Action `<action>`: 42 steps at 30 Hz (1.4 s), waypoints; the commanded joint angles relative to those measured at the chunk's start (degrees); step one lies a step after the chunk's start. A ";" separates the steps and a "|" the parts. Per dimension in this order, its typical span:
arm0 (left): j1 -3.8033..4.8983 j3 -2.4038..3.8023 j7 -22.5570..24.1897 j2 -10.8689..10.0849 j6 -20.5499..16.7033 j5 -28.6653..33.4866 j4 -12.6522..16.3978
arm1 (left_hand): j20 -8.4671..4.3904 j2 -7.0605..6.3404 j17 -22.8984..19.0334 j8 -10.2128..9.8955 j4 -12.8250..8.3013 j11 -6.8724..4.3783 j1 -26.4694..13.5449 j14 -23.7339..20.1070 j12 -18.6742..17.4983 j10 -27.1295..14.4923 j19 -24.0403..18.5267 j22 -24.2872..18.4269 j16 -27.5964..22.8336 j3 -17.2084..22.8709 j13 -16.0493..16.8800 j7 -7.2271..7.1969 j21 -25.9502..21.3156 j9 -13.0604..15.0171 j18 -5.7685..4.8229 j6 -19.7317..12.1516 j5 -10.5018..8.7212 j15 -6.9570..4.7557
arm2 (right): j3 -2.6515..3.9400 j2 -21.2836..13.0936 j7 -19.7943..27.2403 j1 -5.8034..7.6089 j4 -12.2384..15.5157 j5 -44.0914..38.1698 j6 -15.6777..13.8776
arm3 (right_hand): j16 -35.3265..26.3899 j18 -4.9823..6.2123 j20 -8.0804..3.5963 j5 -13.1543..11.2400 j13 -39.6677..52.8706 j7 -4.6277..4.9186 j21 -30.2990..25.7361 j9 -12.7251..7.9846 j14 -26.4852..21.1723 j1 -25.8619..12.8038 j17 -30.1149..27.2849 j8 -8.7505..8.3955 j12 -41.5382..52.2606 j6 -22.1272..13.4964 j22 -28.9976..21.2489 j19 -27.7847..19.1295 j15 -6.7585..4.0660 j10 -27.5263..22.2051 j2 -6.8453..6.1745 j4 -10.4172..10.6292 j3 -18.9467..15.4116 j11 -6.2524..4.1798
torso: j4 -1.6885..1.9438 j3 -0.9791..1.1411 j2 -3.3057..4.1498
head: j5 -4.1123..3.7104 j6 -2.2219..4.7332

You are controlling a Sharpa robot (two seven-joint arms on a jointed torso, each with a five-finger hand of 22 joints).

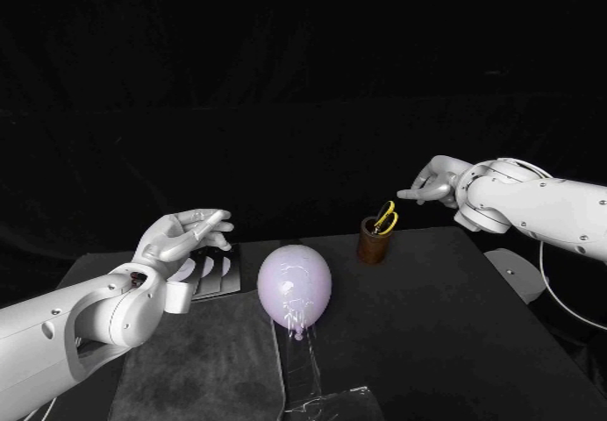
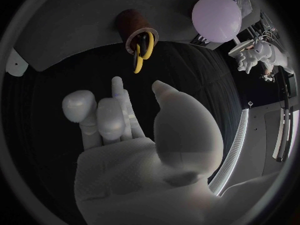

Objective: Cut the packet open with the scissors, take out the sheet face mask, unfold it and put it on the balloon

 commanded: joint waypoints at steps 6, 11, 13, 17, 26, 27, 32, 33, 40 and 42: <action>0.22 0.06 0.27 0.01 1.04 1.36 0.02 | 0.36 0.77 -0.64 -0.31 -0.02 0.07 0.05 0.46 0.03 -0.29 0.22 -0.70 -1.35 -1.00 0.17 0.23 -0.98 0.21 0.76 -0.23 -0.05 0.31 | 0.00 0.53 -3.32 -0.46 1.32 4.53 2.77 | 0.53 -0.17 0.15 0.00 0.22 -0.02 0.11 0.61 -0.07 -1.31 0.25 -0.41 -0.09 -0.60 0.65 -0.15 0.20 -0.56 1.55 0.23 -3.10 0.07 | 0.04 0.01 0.47 | 0.08 0.06; 0.25 0.06 0.16 0.03 1.12 1.63 -0.24 | 0.39 0.98 -0.82 -0.32 -0.02 0.08 0.08 0.64 0.04 -0.32 0.36 -0.95 -1.79 -1.27 0.21 0.25 -1.30 0.28 0.76 -0.24 -0.05 0.33 | -0.01 0.59 -3.43 -0.73 2.25 5.29 3.80 | 0.60 -0.19 0.16 0.01 0.21 0.00 0.18 0.64 -0.05 -1.27 0.32 -0.44 -0.11 -0.64 0.78 -0.10 0.22 -0.63 1.68 0.21 -3.24 0.09 | 0.03 0.03 0.41 | 0.10 -0.02; 0.25 0.06 0.12 0.06 1.20 1.68 -0.32 | 0.40 1.05 -0.90 -0.34 -0.04 0.10 0.12 0.69 0.04 -0.36 0.42 -1.06 -1.99 -1.39 0.22 0.27 -1.45 0.30 0.76 -0.27 -0.04 0.35 | -0.01 0.65 -3.39 -0.84 2.37 5.41 4.12 | 0.67 -0.20 0.17 0.02 0.21 0.02 0.22 0.67 -0.04 -1.22 0.37 -0.47 -0.14 -0.69 0.85 -0.09 0.23 -0.71 1.82 0.19 -3.39 0.11 | 0.04 0.03 0.40 | 0.01 -0.06; 0.26 0.05 0.08 0.09 1.31 1.78 -0.45 | 0.41 1.10 -0.96 -0.36 -0.03 0.12 0.12 0.74 0.04 -0.38 0.47 -1.15 -2.13 -1.51 0.23 0.29 -1.56 0.32 0.76 -0.29 -0.05 0.36 | -0.01 0.78 -3.24 -1.12 2.55 5.54 4.71 | 0.76 -0.22 0.19 0.04 0.23 0.03 0.30 0.74 -0.01 -1.02 0.44 -0.48 -0.12 -0.69 0.99 -0.04 0.25 -0.74 2.03 0.14 -3.50 0.11 | 0.04 0.07 0.45 | 0.01 -0.10; 0.26 0.05 -0.14 0.23 2.52 2.46 -0.79 | 0.45 1.40 -1.15 -0.45 -0.14 0.17 0.48 0.82 -0.01 -0.56 0.60 -1.45 -2.66 -1.72 0.26 0.35 -1.96 0.38 0.76 -0.45 -0.04 0.40 | -0.02 1.38 -2.35 -1.78 2.19 5.51 5.60 | 0.74 -0.18 0.29 -0.04 0.30 0.10 0.18 1.21 -0.19 1.67 0.02 -0.65 -0.06 -0.84 1.12 -0.27 0.33 -1.03 2.94 -0.09 -4.32 0.19 | 0.03 0.10 0.55 | -0.13 -0.67; 0.26 0.05 -0.16 0.23 2.60 2.50 -0.81 | 0.45 1.40 -1.15 -0.45 -0.14 0.17 0.48 0.82 -0.01 -0.56 0.60 -1.45 -2.66 -1.72 0.26 0.35 -1.96 0.38 0.76 -0.45 -0.04 0.40 | -0.02 1.45 -2.29 -1.84 2.11 5.49 5.72 | 0.79 -0.20 0.30 -0.10 0.31 0.09 0.24 1.27 -0.18 1.95 0.03 -0.65 -0.05 -0.82 1.23 -0.24 0.33 -1.02 3.03 -0.10 -4.39 0.18 | 0.06 0.10 0.54 | -0.15 -0.68; 0.26 0.05 -0.21 0.19 3.05 2.58 -0.87 | 0.47 1.58 -1.25 -0.49 -0.15 0.20 0.75 0.87 -0.03 -0.66 0.68 -1.63 -2.96 -1.82 0.27 0.39 -2.19 0.42 0.76 -0.53 -0.04 0.43 | -0.02 1.92 -2.05 -2.22 1.61 5.44 5.92 | 1.05 -0.23 0.28 -0.32 0.38 0.04 0.43 1.53 -0.14 3.46 0.16 -0.64 0.03 -0.68 1.63 -0.13 0.30 -0.92 3.55 -0.17 -4.57 0.12 | 0.01 0.11 0.52 | -0.20 -0.74; 0.26 0.05 -0.22 0.19 3.11 2.58 -0.87 | 0.47 1.58 -1.25 -0.49 -0.15 0.20 0.75 0.87 -0.03 -0.66 0.68 -1.63 -2.96 -1.82 0.27 0.39 -2.19 0.42 0.76 -0.53 -0.04 0.43 | -0.02 1.98 -2.03 -2.27 1.54 5.44 5.92 | 1.07 -0.23 0.28 -0.34 0.38 0.03 0.42 1.56 -0.14 3.63 0.16 -0.65 0.03 -0.67 1.63 -0.14 0.30 -0.91 3.63 -0.17 -4.59 0.12 | 0.01 0.11 0.53 | -0.18 -0.75; 0.26 0.05 -0.32 0.20 3.80 2.61 -0.85 | 0.49 1.83 -1.35 -0.54 -0.18 0.22 1.13 0.90 -0.07 -0.79 0.76 -1.81 -3.28 -1.86 0.28 0.42 -2.43 0.46 0.76 -0.60 -0.03 0.46 | -0.03 2.81 -1.95 -2.82 0.64 4.93 6.03 | 1.23 -0.19 0.14 0.98 0.48 -0.14 0.35 2.16 -0.26 9.00 -0.16 -0.79 0.07 -0.46 1.89 -0.28 0.13 -0.59 5.56 -0.88 -3.72 -0.08 | 0.07 0.13 0.56 | -0.11 -0.63; 0.26 0.05 -0.32 0.20 3.93 2.61 -0.84 | 0.49 1.88 -1.38 -0.56 -0.15 0.25 1.17 0.90 -0.09 -0.84 0.78 -1.87 -3.38 -1.91 0.28 0.44 -2.51 0.47 0.75 -0.64 -0.04 0.47 | -0.03 2.98 -2.08 -2.92 0.43 4.69 6.01 | 1.11 -0.16 0.13 -1.17 0.44 -0.14 0.14 2.29 -0.36 10.55 -0.45 -0.91 0.02 -0.44 1.74 -0.45 0.11 -0.58 6.21 -1.00 -2.84 -0.10 | 0.13 0.18 0.61 | -0.11 -0.80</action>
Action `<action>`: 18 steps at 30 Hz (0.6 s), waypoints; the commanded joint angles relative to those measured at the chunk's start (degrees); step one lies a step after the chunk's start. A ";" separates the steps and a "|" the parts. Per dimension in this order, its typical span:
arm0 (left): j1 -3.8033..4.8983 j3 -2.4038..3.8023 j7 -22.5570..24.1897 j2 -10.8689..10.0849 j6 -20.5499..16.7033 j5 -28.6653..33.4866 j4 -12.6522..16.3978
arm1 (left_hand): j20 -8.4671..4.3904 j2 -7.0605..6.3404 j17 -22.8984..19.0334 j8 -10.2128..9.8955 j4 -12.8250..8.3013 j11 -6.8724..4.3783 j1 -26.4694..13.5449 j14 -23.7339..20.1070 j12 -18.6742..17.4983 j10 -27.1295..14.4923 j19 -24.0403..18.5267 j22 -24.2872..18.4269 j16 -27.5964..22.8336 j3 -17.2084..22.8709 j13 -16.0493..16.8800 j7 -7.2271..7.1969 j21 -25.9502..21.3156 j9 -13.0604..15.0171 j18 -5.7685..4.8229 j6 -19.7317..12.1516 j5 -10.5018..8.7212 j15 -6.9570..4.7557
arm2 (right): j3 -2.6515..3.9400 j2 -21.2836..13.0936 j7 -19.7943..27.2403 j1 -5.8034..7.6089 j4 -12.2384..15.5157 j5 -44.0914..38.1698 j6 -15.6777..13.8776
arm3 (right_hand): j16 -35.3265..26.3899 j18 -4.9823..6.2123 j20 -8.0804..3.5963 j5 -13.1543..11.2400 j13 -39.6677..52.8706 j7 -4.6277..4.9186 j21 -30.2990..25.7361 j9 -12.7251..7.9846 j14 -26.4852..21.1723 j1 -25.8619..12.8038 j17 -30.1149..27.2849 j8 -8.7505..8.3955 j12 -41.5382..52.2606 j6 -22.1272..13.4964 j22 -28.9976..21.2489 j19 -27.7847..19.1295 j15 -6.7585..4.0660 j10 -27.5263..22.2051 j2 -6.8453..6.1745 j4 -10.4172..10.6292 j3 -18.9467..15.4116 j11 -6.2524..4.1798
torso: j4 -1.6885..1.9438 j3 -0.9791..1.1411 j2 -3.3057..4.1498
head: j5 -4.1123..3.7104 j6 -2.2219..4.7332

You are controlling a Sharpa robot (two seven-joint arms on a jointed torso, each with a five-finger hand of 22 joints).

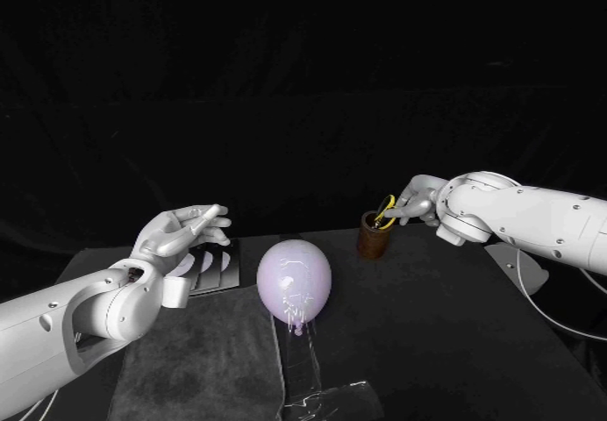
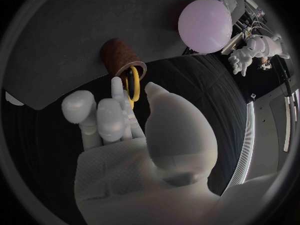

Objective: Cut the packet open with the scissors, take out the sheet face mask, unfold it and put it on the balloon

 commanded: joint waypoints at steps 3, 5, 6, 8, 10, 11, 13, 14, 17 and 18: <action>0.10 0.06 0.23 0.06 1.93 0.38 0.10 | 0.02 0.48 -0.12 -0.36 0.08 -0.13 0.22 0.47 -0.10 -0.48 0.42 -0.15 -0.45 -0.51 0.08 0.38 -0.43 0.06 0.76 -0.16 -0.04 0.06 | 0.01 0.60 0.24 -0.25 -0.75 -1.30 0.86 | 0.08 0.21 -0.17 -1.61 -0.02 -0.49 0.03 0.28 -0.33 2.87 -0.27 -0.25 0.10 0.44 0.13 -0.13 -0.01 0.37 0.97 -0.35 1.91 -0.52 | 0.10 0.02 0.01 | -0.05 -0.32; 0.10 0.06 0.20 0.03 1.96 0.39 0.07 | 0.02 0.48 -0.12 -0.36 0.08 -0.13 0.22 0.47 -0.10 -0.48 0.42 -0.15 -0.45 -0.51 0.08 0.38 -0.43 0.06 0.76 -0.16 -0.04 0.06 | 0.01 0.75 0.18 -0.32 -0.92 -1.39 0.63 | 0.16 0.20 -0.19 -1.56 -0.02 -0.53 0.08 0.33 -0.29 3.08 -0.20 -0.22 0.14 0.57 0.24 -0.09 -0.04 0.51 1.03 -0.30 2.16 -0.57 | 0.11 0.03 0.01 | -0.01 -0.30; 0.10 0.06 0.17 0.01 1.98 0.39 0.04 | 0.03 0.54 -0.14 -0.37 0.10 -0.12 0.25 0.46 -0.12 -0.52 0.43 -0.20 -0.54 -0.55 0.08 0.40 -0.50 0.07 0.76 -0.18 -0.04 0.08 | 0.01 0.86 0.12 -0.36 -1.04 -1.44 0.40 | 0.12 0.21 -0.21 -1.49 -0.01 -0.57 0.06 0.37 -0.30 3.22 -0.29 -0.19 0.18 0.69 0.23 -0.10 -0.07 0.64 1.08 -0.25 2.33 -0.61 | 0.13 0.06 0.00 | -0.04 -0.26; 0.10 0.06 0.15 0.01 2.02 0.40 -0.01 | 0.03 0.54 -0.14 -0.37 0.10 -0.12 0.25 0.46 -0.12 -0.52 0.43 -0.20 -0.54 -0.55 0.08 0.40 -0.50 0.07 0.76 -0.18 -0.04 0.08 | 0.01 0.99 0.02 -0.41 -1.23 -1.48 0.03 | 0.26 0.17 -0.27 -1.34 0.00 -0.67 0.19 0.45 -0.25 3.43 -0.14 -0.12 0.26 0.96 0.47 0.02 -0.15 0.95 1.13 -0.12 2.67 -0.72 | 0.16 0.08 0.00 | -0.11 -0.29; 0.10 0.06 0.11 0.03 2.08 0.40 -0.04 | 0.04 0.57 -0.16 -0.39 0.11 -0.10 0.26 0.46 -0.13 -0.55 0.44 -0.24 -0.60 -0.59 0.08 0.41 -0.55 0.08 0.76 -0.20 -0.04 0.09 | 0.01 1.11 -0.13 -0.45 -1.43 -1.52 -0.55 | 0.49 0.11 -0.35 -1.23 0.01 -0.81 0.45 0.54 -0.15 3.71 0.10 -0.03 0.36 1.29 0.88 0.23 -0.26 1.33 1.20 0.01 3.11 -0.85 | 0.14 0.00 0.00 | -0.14 -0.30; 0.10 0.06 0.09 0.04 2.11 0.41 -0.06 | 0.04 0.57 -0.16 -0.39 0.11 -0.10 0.26 0.46 -0.13 -0.55 0.44 -0.24 -0.60 -0.59 0.08 0.41 -0.55 0.08 0.76 -0.20 -0.04 0.09 | 0.01 1.16 -0.21 -0.46 -1.50 -1.53 -0.94 | 0.63 0.07 -0.43 -1.20 0.02 -0.94 0.65 0.63 -0.09 3.95 0.23 0.08 0.44 1.60 1.21 0.41 -0.36 1.66 1.33 0.09 3.52 -0.97 | 0.13 -0.01 -0.01 | -0.12 -0.34; 0.10 0.06 0.03 0.04 2.17 0.41 -0.08 | 0.04 0.57 -0.16 -0.39 0.11 -0.10 0.26 0.46 -0.13 -0.55 0.44 -0.24 -0.60 -0.59 0.08 0.41 -0.55 0.08 0.76 -0.20 -0.04 0.09 | 0.01 1.17 -0.28 -0.48 -1.52 -1.55 -1.61 | 0.87 0.03 -0.67 -1.32 0.07 -1.34 0.84 0.86 0.02 4.56 0.41 0.37 0.69 2.44 1.57 0.58 -0.66 2.63 1.74 0.27 4.74 -1.36 | 0.13 -0.02 -0.01 | -0.03 -0.27; 0.10 0.06 0.01 0.03 2.18 0.41 -0.09 | 0.04 0.57 -0.16 -0.39 0.11 -0.10 0.26 0.46 -0.13 -0.55 0.44 -0.24 -0.60 -0.59 0.08 0.41 -0.55 0.08 0.76 -0.20 -0.04 0.09 | 0.01 1.16 -0.28 -0.49 -1.50 -1.55 -1.80 | 0.90 0.02 -0.83 -2.03 0.05 -1.48 0.91 0.95 0.02 4.79 0.36 0.43 0.70 2.71 1.71 0.64 -0.80 2.96 1.73 0.37 5.42 -1.45 | 0.12 0.00 -0.01 | -0.02 -0.26; 0.10 0.05 -0.07 -0.01 2.26 0.43 -0.14 | 0.05 0.61 -0.18 -0.40 0.14 -0.08 0.25 0.46 -0.14 -0.58 0.45 -0.28 -0.67 -0.63 0.08 0.43 -0.61 0.09 0.75 -0.22 -0.04 0.11 | 0.01 1.02 -0.13 -0.51 -1.28 -1.56 -3.24 | 1.15 -0.05 -0.98 -2.79 0.02 -1.71 1.06 1.12 0.11 5.18 0.62 0.55 0.72 3.19 2.04 0.77 -0.96 3.56 1.87 0.47 6.79 -1.71 | 0.12 0.01 0.02 | -0.06 -0.08; 0.10 0.05 -0.10 -0.03 2.29 0.45 -0.17 | 0.05 0.61 -0.18 -0.40 0.14 -0.08 0.25 0.46 -0.14 -0.58 0.45 -0.28 -0.67 -0.63 0.08 0.43 -0.61 0.09 0.75 -0.22 -0.04 0.11 | 0.01 0.96 -0.02 -0.51 -1.19 -1.54 -3.74 | 1.11 -0.07 -1.08 -2.73 0.06 -1.90 1.14 1.24 0.09 5.36 0.50 0.70 0.84 3.55 2.21 0.84 -1.12 4.02 2.04 0.46 7.47 -1.81 | 0.11 0.00 0.02 | -0.07 -0.05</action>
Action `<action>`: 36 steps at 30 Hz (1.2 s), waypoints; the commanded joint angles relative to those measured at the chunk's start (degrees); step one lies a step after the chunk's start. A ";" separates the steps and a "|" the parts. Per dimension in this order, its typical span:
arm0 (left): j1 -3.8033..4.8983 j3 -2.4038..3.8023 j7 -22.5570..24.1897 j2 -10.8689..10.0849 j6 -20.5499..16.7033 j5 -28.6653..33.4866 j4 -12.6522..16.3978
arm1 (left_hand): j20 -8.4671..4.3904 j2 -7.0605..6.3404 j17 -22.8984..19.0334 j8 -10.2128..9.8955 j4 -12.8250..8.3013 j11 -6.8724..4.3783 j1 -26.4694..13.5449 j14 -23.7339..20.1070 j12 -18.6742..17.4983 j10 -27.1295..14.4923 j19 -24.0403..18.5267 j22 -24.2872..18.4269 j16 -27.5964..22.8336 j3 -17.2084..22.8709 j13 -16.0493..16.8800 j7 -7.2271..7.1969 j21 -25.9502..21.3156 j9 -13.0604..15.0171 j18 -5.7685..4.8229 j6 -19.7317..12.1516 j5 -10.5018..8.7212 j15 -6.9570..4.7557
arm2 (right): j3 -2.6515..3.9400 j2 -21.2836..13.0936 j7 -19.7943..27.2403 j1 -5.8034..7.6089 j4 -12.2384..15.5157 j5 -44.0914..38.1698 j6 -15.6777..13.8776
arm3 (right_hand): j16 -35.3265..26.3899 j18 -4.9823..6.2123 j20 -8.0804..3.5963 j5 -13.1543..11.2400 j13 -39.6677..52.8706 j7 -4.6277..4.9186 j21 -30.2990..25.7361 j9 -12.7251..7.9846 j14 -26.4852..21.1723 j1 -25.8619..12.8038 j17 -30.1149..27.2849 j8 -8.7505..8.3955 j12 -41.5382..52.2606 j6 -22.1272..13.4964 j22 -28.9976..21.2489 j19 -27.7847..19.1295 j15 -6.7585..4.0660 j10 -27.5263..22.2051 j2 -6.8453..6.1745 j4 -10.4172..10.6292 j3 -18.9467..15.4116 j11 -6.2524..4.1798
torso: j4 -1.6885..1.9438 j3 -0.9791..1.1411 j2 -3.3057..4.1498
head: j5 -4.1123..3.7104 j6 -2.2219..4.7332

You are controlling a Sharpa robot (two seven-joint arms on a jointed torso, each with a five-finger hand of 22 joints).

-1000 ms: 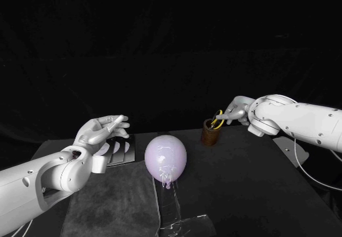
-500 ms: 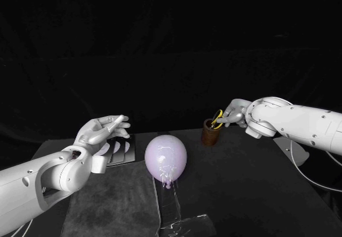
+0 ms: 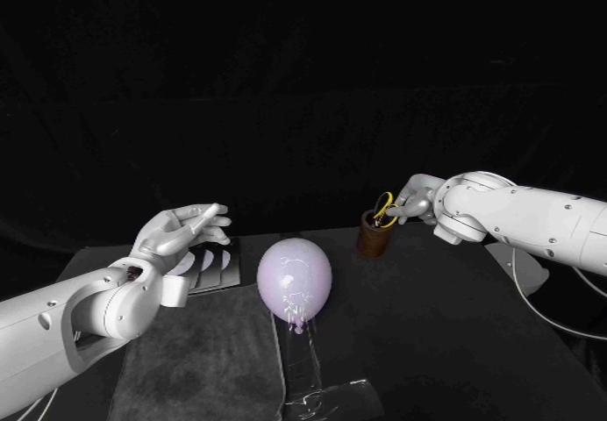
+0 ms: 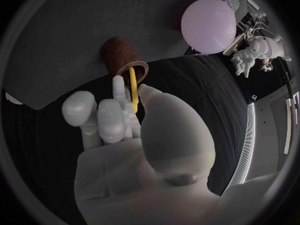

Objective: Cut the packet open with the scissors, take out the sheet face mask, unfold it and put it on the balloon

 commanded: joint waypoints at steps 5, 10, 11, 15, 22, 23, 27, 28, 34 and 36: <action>0.10 0.05 0.01 -0.04 1.43 0.37 -0.10 | 0.06 0.43 -0.08 -0.41 0.10 0.15 0.01 0.45 -0.14 -0.40 0.46 -0.12 -0.26 -0.31 0.09 0.34 -0.44 0.07 0.83 0.07 -0.05 0.12 | 0.01 -0.57 1.00 -0.02 0.94 -0.14 -5.35 | 0.69 -0.07 -0.97 0.12 0.20 -0.74 0.87 0.83 0.19 2.39 0.54 1.10 0.59 1.87 1.08 0.48 -1.01 2.34 0.19 -1.20 5.11 -0.67 | -0.02 0.00 0.04 | 0.00 0.20; 0.10 0.05 -0.20 -0.07 1.61 0.40 -0.19 | 0.09 0.49 -0.13 -0.46 0.11 0.20 0.01 0.43 -0.18 -0.50 0.48 -0.23 -0.44 -0.45 0.09 0.40 -0.59 0.08 0.82 -0.01 -0.04 0.17 | 0.02 -1.26 1.92 -0.01 1.91 1.82 -8.02 | 0.85 -0.14 -1.49 1.69 0.56 -1.42 1.20 1.89 0.23 3.21 0.57 2.42 1.24 3.26 1.73 0.68 -1.53 4.48 -0.66 -3.23 9.01 -1.48 | -0.06 0.00 0.01 | 0.10 0.42; 0.10 0.05 -0.22 -0.07 1.63 0.40 -0.21 | 0.09 0.49 -0.13 -0.46 0.11 0.20 0.01 0.43 -0.18 -0.50 0.48 -0.23 -0.44 -0.45 0.09 0.40 -0.59 0.08 0.82 -0.01 -0.04 0.17 | 0.02 -1.33 2.01 -0.01 1.98 2.10 -8.30 | 0.87 -0.13 -1.58 1.77 0.59 -1.46 1.16 2.11 0.23 2.83 0.57 2.62 1.23 3.29 1.74 0.63 -1.58 4.64 -0.91 -3.40 9.75 -1.48 | -0.07 0.00 0.00 | 0.09 0.43; 0.10 0.04 -0.35 -0.04 1.76 0.41 -0.34 | 0.10 0.51 -0.15 -0.48 0.11 0.23 0.02 0.42 -0.20 -0.56 0.49 -0.29 -0.54 -0.54 0.09 0.43 -0.68 0.09 0.81 -0.06 -0.05 0.20 | 0.03 -1.79 2.72 0.03 2.38 3.25 -10.45 | 0.80 -0.14 -1.85 1.92 0.94 -1.86 1.14 3.17 0.19 1.62 0.36 3.69 1.60 3.68 1.96 0.55 -1.87 5.77 -1.94 -4.67 12.30 -1.90 | -0.04 0.01 -0.03 | 0.03 0.57; 0.10 0.04 -0.45 0.01 1.82 0.46 -0.54 | 0.12 0.55 -0.18 -0.52 0.10 0.27 0.04 0.40 -0.23 -0.64 0.50 -0.36 -0.66 -0.63 0.09 0.47 -0.78 0.10 0.81 -0.12 -0.05 0.23 | 0.08 -2.40 3.81 0.37 2.79 3.76 -12.41 | 1.23 -0.26 -2.25 2.12 1.40 -2.24 1.61 4.76 0.36 0.89 0.83 5.18 1.94 3.96 2.96 0.85 -2.23 6.99 -2.73 -7.95 15.82 -2.32 | -0.05 -0.01 -0.02 | -0.08 0.83; 0.10 0.04 -0.45 0.02 1.82 0.47 -0.56 | 0.14 0.59 -0.20 -0.54 0.11 0.29 0.04 0.39 -0.24 -0.69 0.51 -0.42 -0.74 -0.70 0.09 0.51 -0.86 0.11 0.81 -0.17 -0.05 0.25 | 0.08 -2.49 3.93 0.46 2.86 3.76 -12.47 | 1.35 -0.28 -2.28 2.04 1.45 -2.25 1.67 4.96 0.39 0.86 0.98 5.35 1.95 3.95 3.07 0.88 -2.25 7.07 -2.84 -8.46 16.19 -2.34 | -0.04 -0.01 0.00 | -0.13 0.87; 0.10 0.03 -0.48 0.09 1.84 0.51 -0.74 | 0.14 0.59 -0.20 -0.54 0.11 0.29 0.04 0.39 -0.24 -0.69 0.51 -0.42 -0.74 -0.70 0.09 0.51 -0.86 0.11 0.81 -0.17 -0.05 0.25 | 0.15 -3.15 4.46 1.10 3.43 3.84 -12.56 | 1.91 -0.36 -2.48 1.32 1.69 -2.31 2.11 5.88 0.56 1.47 1.76 6.23 2.14 4.28 3.81 1.08 -2.43 7.73 -3.35 -11.35 17.76 -2.52 | -0.02 -0.03 0.01 | -0.23 1.00; 0.10 0.03 -0.48 0.11 1.85 0.52 -0.78 | 0.14 0.59 -0.20 -0.54 0.11 0.29 0.04 0.39 -0.24 -0.69 0.51 -0.42 -0.74 -0.70 0.09 0.51 -0.86 0.11 0.81 -0.17 -0.05 0.25 | 0.16 -3.28 4.53 1.25 3.54 3.84 -12.57 | 2.12 -0.41 -2.52 1.30 1.74 -2.31 2.33 6.04 0.63 1.53 2.07 6.37 2.19 4.35 4.12 1.21 -2.47 7.86 -3.40 -11.85 18.07 -2.54 | -0.02 -0.04 0.00 | -0.22 1.04; 0.10 0.03 -0.45 0.30 1.83 0.56 -1.29 | 0.18 0.65 -0.24 -0.59 0.09 0.35 0.09 0.36 -0.27 -0.81 0.52 -0.53 -0.92 -0.84 0.09 0.57 -1.02 0.13 0.80 -0.27 -0.05 0.30 | 0.25 -4.58 4.48 3.07 4.58 3.56 -11.73 | 2.50 -0.48 -2.61 1.15 1.90 -2.34 2.74 6.44 0.73 1.44 2.56 6.69 2.32 4.55 4.71 1.35 -2.54 8.27 -3.39 -13.27 19.28 -2.61 | -0.03 -0.07 -0.10 | -0.22 1.42; 0.10 0.03 -0.44 0.38 1.83 0.63 -1.47 | 0.18 0.65 -0.24 -0.59 0.09 0.35 0.09 0.36 -0.27 -0.81 0.52 -0.53 -0.92 -0.84 0.09 0.57 -1.02 0.13 0.80 -0.27 -0.05 0.30 | 0.26 -4.99 4.32 3.59 4.91 3.42 -10.96 | 2.52 -0.47 -2.62 1.06 1.91 -2.35 2.71 6.49 0.73 1.33 2.58 6.73 2.31 4.59 4.69 1.30 -2.54 8.28 -3.42 -13.40 19.39 -2.61 | -0.03 -0.10 -0.16 | -0.30 1.50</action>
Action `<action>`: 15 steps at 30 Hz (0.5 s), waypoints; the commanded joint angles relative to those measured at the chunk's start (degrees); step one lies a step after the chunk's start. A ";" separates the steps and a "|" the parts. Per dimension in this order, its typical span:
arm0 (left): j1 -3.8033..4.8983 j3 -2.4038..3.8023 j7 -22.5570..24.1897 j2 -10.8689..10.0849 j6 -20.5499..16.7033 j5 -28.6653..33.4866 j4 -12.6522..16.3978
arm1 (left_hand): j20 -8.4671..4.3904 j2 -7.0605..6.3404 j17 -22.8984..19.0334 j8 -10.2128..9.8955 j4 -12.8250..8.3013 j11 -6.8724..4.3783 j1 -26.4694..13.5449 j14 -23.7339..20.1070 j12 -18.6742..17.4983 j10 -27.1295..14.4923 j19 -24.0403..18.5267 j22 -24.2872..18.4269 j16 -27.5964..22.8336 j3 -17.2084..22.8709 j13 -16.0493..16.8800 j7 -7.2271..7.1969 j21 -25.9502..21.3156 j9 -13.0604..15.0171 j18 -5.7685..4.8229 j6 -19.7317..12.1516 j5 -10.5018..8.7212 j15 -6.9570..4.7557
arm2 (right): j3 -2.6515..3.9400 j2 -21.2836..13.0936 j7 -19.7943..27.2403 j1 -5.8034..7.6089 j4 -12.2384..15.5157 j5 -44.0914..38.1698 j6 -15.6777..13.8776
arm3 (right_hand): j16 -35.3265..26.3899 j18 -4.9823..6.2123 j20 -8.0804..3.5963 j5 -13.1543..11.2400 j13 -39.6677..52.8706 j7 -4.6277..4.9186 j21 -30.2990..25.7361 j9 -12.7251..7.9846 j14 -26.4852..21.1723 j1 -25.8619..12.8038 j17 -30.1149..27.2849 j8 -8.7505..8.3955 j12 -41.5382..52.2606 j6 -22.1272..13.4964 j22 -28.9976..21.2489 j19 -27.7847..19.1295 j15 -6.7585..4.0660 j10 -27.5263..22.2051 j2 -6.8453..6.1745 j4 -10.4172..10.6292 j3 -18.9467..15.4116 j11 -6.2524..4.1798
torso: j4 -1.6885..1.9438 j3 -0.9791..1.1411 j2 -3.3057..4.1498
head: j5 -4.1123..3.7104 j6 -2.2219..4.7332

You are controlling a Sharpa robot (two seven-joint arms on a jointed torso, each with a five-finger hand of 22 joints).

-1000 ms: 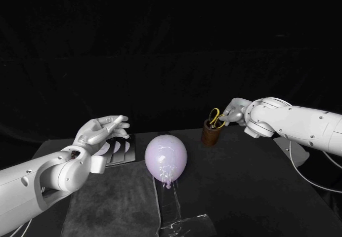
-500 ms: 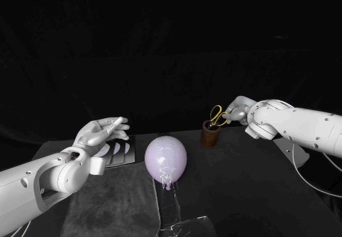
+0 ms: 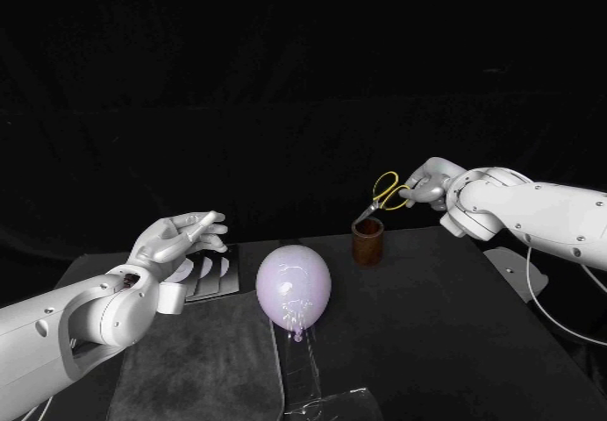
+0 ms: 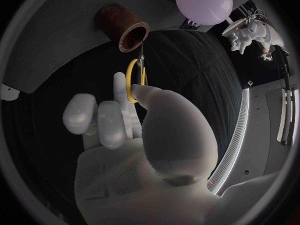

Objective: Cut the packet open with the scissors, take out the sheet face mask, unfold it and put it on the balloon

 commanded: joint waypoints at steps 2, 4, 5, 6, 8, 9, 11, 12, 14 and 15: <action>0.10 0.05 0.37 0.34 1.09 0.47 -0.31 | -0.03 0.66 -0.04 -0.38 -0.08 -0.06 0.09 0.17 -0.27 -0.40 0.32 -0.05 -0.19 -0.36 0.06 0.47 -0.18 0.07 0.63 0.04 -0.05 0.10 | 0.10 -0.83 0.68 1.31 0.83 -0.49 1.90 | 0.41 0.38 -0.43 -0.47 0.04 -0.11 0.37 0.18 0.93 -0.16 0.29 0.36 0.26 0.57 0.09 0.11 -0.90 2.93 -0.13 -5.50 5.09 -2.53 | 0.03 -0.10 -0.14 | -0.12 0.25; 0.10 0.05 0.39 0.46 1.12 0.52 -0.50 | -0.03 0.66 -0.04 -0.38 -0.08 -0.06 0.09 0.17 -0.27 -0.40 0.32 -0.05 -0.19 -0.36 0.06 0.47 -0.18 0.07 0.63 0.04 -0.05 0.10 | 0.10 -1.25 0.27 2.02 1.14 -0.76 3.43 | 0.40 0.40 -0.43 -0.54 0.04 -0.12 0.32 0.21 0.92 -0.24 0.27 0.38 0.25 0.59 0.03 0.04 -0.90 2.94 -0.13 -5.58 5.19 -2.53 | 0.00 -0.10 -0.16 | -0.10 0.33; 0.10 0.05 0.40 0.56 1.14 0.56 -0.66 | -0.03 0.66 -0.04 -0.38 -0.08 -0.06 0.09 0.17 -0.27 -0.40 0.32 -0.05 -0.19 -0.36 0.06 0.47 -0.18 0.07 0.63 0.04 -0.05 0.10 | 0.11 -1.52 0.00 2.43 1.33 -0.99 4.35 | 0.43 0.42 -0.44 -0.64 0.04 -0.12 0.27 0.25 0.92 -0.34 0.32 0.40 0.24 0.61 -0.03 -0.04 -0.90 2.94 -0.13 -5.73 5.34 -2.54 | 0.02 -0.08 -0.14 | -0.12 0.36; 0.10 0.05 0.41 0.62 1.15 0.57 -0.76 | -0.03 0.66 -0.04 -0.38 -0.08 -0.06 0.09 0.17 -0.27 -0.40 0.32 -0.05 -0.19 -0.36 0.06 0.47 -0.18 0.07 0.63 0.04 -0.05 0.10 | 0.11 -1.89 -0.38 2.96 1.60 -1.43 5.55 | 0.43 0.42 -0.44 -0.64 0.04 -0.12 0.27 0.25 0.92 -0.34 0.32 0.40 0.24 0.61 -0.03 -0.04 -0.90 2.94 -0.13 -5.73 5.34 -2.54 | 0.03 -0.14 -0.23 | -0.15 0.46; 0.09 0.05 0.42 0.71 1.17 0.60 -0.93 | -0.02 0.67 -0.05 -0.40 -0.10 -0.04 0.13 0.16 -0.28 -0.43 0.32 -0.08 -0.23 -0.39 0.06 0.48 -0.23 0.07 0.63 0.01 -0.05 0.12 | 0.11 -2.31 -0.87 3.60 1.94 -2.22 6.77 | 0.51 0.40 -0.44 -0.76 0.05 -0.12 0.34 0.30 0.93 -0.47 0.44 0.43 0.23 0.64 0.10 -0.02 -0.90 2.97 -0.14 -5.89 5.52 -2.54 | 0.03 -0.17 -0.23 | -0.20 0.55; 0.09 0.05 0.43 0.75 1.17 0.60 -0.99 | -0.02 0.67 -0.05 -0.40 -0.10 -0.04 0.13 0.16 -0.28 -0.43 0.32 -0.08 -0.23 -0.39 0.06 0.48 -0.23 0.07 0.63 0.01 -0.05 0.12 | 0.11 -2.43 -1.02 3.78 2.04 -2.46 7.07 | 0.51 0.40 -0.44 -0.77 0.05 -0.13 0.35 0.31 0.93 -0.48 0.44 0.43 0.23 0.64 0.11 -0.02 -0.90 2.97 -0.14 -5.90 5.53 -2.54 | 0.04 -0.17 -0.23 | -0.26 0.64; 0.09 0.05 0.45 0.82 1.18 0.61 -1.13 | -0.02 0.67 -0.05 -0.40 -0.10 -0.04 0.13 0.16 -0.28 -0.43 0.32 -0.08 -0.23 -0.39 0.06 0.48 -0.23 0.07 0.63 0.01 -0.05 0.12 | 0.11 -2.76 -1.26 4.16 2.37 -2.99 7.49 | 0.57 0.39 -0.45 -0.83 0.06 -0.13 0.41 0.33 0.94 -0.56 0.55 0.45 0.23 0.66 0.20 0.01 -0.90 2.99 -0.14 -5.99 5.63 -2.55 | 0.06 -0.19 -0.22 | -0.31 0.79; 0.09 0.05 0.46 0.85 1.19 0.62 -1.19 | -0.02 0.67 -0.05 -0.40 -0.10 -0.04 0.13 0.16 -0.28 -0.43 0.32 -0.08 -0.23 -0.39 0.06 0.48 -0.23 0.07 0.63 0.01 -0.05 0.12 | 0.11 -2.95 -1.31 4.34 2.61 -3.22 7.58 | 0.58 0.39 -0.45 -0.92 0.06 -0.13 0.42 0.36 0.94 -0.65 0.55 0.46 0.23 0.68 0.23 -0.01 -0.91 3.02 -0.14 -6.07 5.72 -2.55 | 0.04 -0.21 -0.26 | -0.26 0.79; 0.09 0.05 0.49 0.89 1.23 0.63 -1.33 | -0.02 0.67 -0.05 -0.40 -0.10 -0.04 0.13 0.16 -0.28 -0.43 0.32 -0.08 -0.23 -0.39 0.06 0.48 -0.23 0.07 0.63 0.01 -0.05 0.12 | 0.12 -3.23 -1.12 4.57 3.13 -3.49 7.10 | 0.58 0.39 -0.45 -0.92 0.06 -0.13 0.42 0.36 0.94 -0.65 0.55 0.46 0.23 0.68 0.23 -0.01 -0.91 3.02 -0.14 -6.07 5.72 -2.55 | 0.05 -0.20 -0.21 | -0.16 0.91; 0.09 0.05 0.50 0.91 1.26 0.63 -1.41 | -0.02 0.67 -0.05 -0.40 -0.10 -0.04 0.13 0.16 -0.28 -0.43 0.32 -0.08 -0.23 -0.39 0.06 0.48 -0.23 0.07 0.63 0.01 -0.05 0.12 | 0.12 -3.32 -0.93 4.65 3.39 -3.52 6.65 | 0.67 0.35 -0.45 -1.05 0.07 -0.14 0.53 0.41 0.96 -0.79 0.70 0.49 0.23 0.71 0.41 0.05 -0.92 3.08 -0.12 -6.18 5.86 -2.56 | 0.05 -0.16 -0.19 | -0.07 0.96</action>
